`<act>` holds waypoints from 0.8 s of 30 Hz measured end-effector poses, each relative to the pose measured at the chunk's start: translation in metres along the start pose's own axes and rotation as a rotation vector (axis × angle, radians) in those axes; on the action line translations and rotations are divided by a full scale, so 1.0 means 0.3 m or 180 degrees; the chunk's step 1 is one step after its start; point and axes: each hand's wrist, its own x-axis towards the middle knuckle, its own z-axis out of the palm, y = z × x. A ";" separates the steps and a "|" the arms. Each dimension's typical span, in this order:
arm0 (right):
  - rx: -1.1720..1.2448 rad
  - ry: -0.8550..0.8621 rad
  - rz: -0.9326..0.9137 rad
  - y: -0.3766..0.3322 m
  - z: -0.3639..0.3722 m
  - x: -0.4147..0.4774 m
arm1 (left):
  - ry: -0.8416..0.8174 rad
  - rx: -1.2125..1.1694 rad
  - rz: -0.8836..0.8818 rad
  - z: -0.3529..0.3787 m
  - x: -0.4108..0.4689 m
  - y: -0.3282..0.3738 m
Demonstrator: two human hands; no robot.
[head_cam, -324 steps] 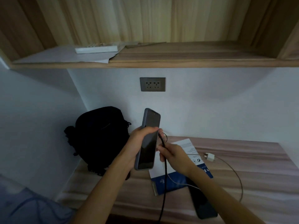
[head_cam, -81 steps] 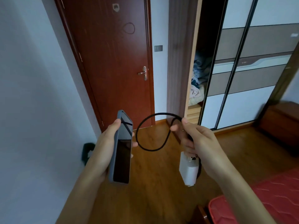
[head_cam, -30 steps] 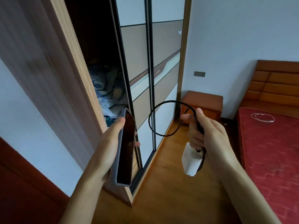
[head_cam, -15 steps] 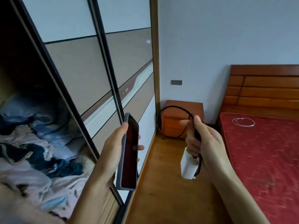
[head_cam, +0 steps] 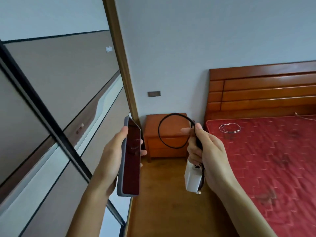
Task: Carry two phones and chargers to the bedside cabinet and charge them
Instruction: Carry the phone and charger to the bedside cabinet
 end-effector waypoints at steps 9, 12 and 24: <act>0.0086 0.0195 -0.0126 0.041 0.101 0.560 | -0.0318 0.0075 -0.0069 -0.018 0.627 0.119; 0.0094 0.0222 -0.0076 0.064 0.119 0.702 | -0.0352 0.0037 -0.0123 -0.011 0.788 0.145; 0.0048 0.0272 0.0017 0.227 0.001 1.363 | -0.0272 0.0112 -0.0322 0.159 1.453 0.155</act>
